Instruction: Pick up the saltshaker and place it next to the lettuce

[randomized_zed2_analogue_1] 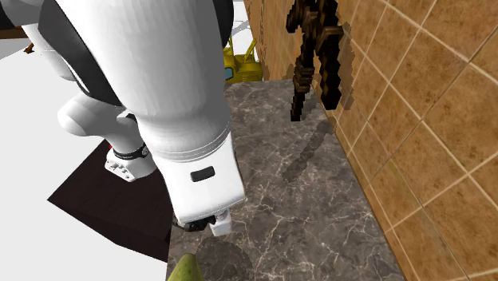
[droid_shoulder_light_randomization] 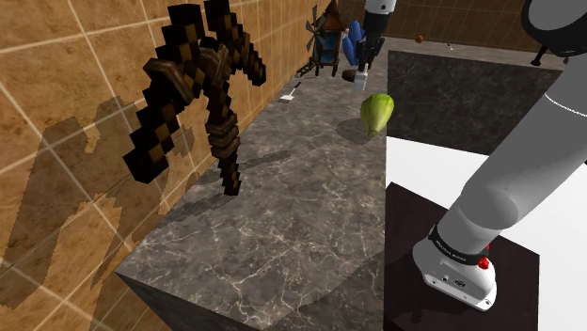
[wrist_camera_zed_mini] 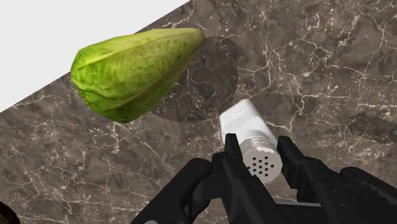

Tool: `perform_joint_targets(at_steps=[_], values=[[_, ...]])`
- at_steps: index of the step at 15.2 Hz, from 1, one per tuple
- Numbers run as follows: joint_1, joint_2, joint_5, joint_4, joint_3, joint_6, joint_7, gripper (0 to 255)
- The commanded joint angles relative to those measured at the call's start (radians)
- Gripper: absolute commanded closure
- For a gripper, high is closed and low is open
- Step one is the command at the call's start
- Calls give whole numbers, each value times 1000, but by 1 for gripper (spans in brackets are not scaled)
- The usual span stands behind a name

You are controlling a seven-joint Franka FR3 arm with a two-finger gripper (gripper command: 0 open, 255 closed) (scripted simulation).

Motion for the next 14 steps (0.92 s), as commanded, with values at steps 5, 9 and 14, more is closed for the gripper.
perform_joint_targets(at_steps=[5,9,14], values=[[-8,13,3,-51,-9,64,-19,255],[-8,14,3,-104,-10,118,-20,255],[-9,20,5,-165,-11,184,-22,255]])
